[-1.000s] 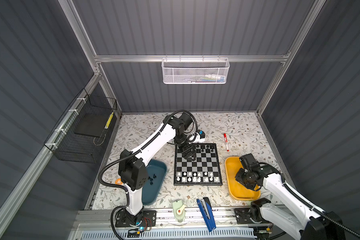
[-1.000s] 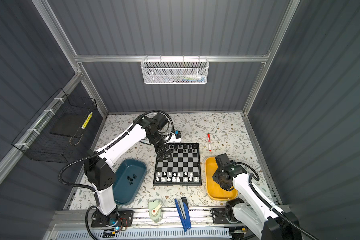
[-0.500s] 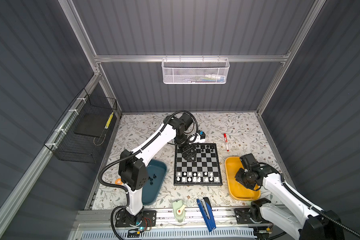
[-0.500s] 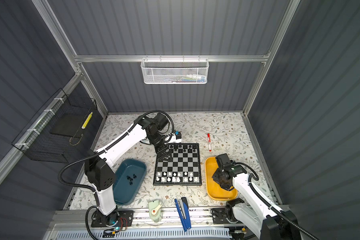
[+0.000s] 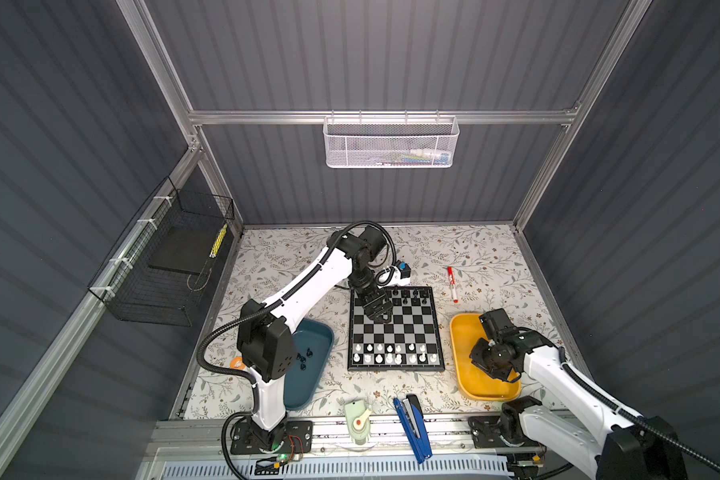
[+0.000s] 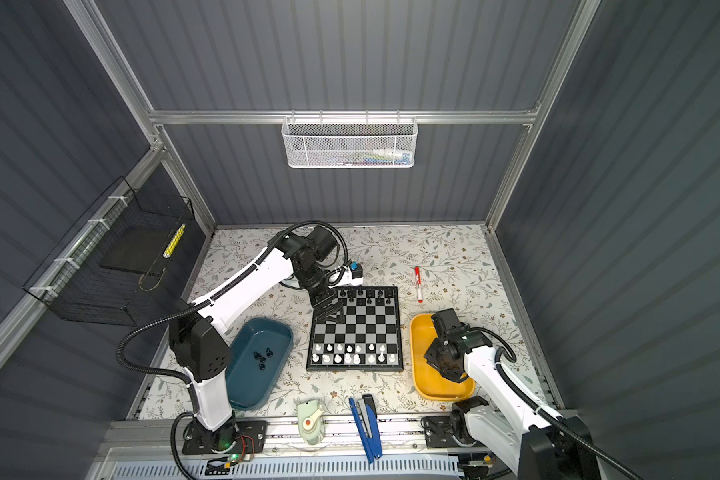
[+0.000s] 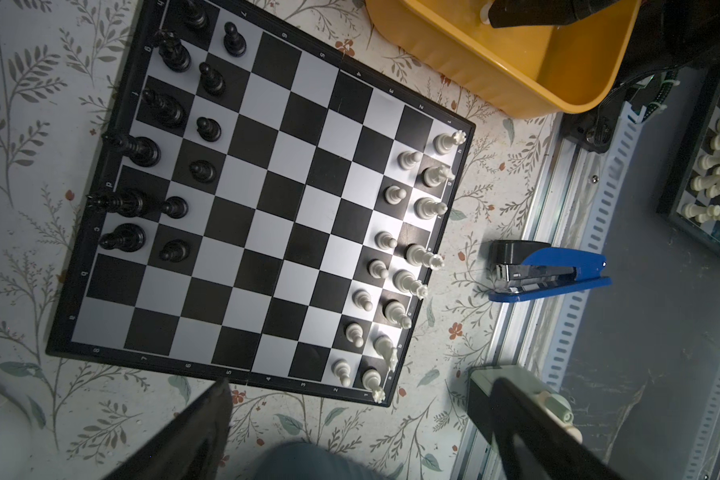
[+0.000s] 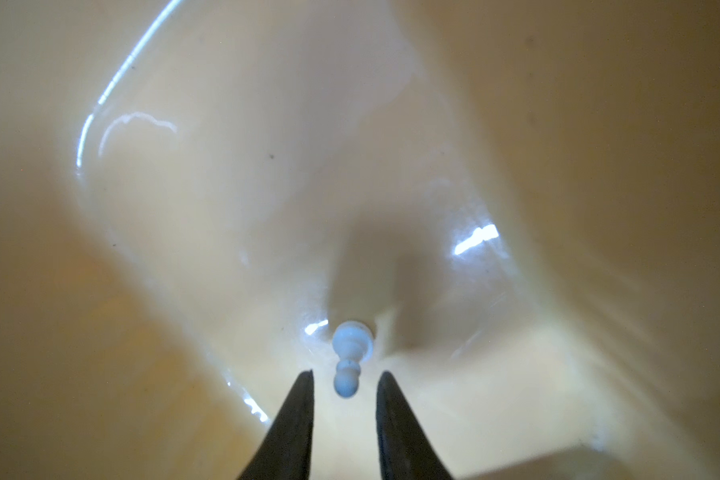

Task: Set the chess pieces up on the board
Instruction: 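Lower the open right gripper onto the last white pawn in the tray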

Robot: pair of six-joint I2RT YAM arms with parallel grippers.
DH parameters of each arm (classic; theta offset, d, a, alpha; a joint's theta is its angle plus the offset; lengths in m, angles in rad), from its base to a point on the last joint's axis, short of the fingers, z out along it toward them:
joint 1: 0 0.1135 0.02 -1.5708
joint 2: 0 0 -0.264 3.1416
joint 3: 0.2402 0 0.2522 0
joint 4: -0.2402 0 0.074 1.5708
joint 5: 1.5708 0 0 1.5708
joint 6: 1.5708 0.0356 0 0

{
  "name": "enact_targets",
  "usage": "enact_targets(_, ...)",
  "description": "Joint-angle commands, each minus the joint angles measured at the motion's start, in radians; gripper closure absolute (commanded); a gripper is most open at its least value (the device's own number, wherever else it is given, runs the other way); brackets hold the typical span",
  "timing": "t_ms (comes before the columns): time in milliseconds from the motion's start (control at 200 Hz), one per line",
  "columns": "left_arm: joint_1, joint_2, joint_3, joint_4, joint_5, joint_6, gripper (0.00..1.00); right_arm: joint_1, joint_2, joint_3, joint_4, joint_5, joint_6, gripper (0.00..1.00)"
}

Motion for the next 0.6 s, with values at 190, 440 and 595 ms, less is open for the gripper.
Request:
enact_targets(190, -0.008, 0.01, 0.019, -0.02, 0.0, 0.002, 0.03, -0.01, 0.014, -0.01, 0.002, -0.004, -0.016, 0.74)
enact_targets(440, -0.01, 0.014, 0.018, -0.017, -0.003, 0.001, 0.03, -0.016, 0.016, -0.016, 0.005, -0.004, -0.023, 0.77)
enact_targets(595, -0.013, 0.017, 0.02, -0.017, -0.003, -0.002, 0.03, -0.021, 0.017, -0.018, 0.013, -0.006, -0.025, 0.78)
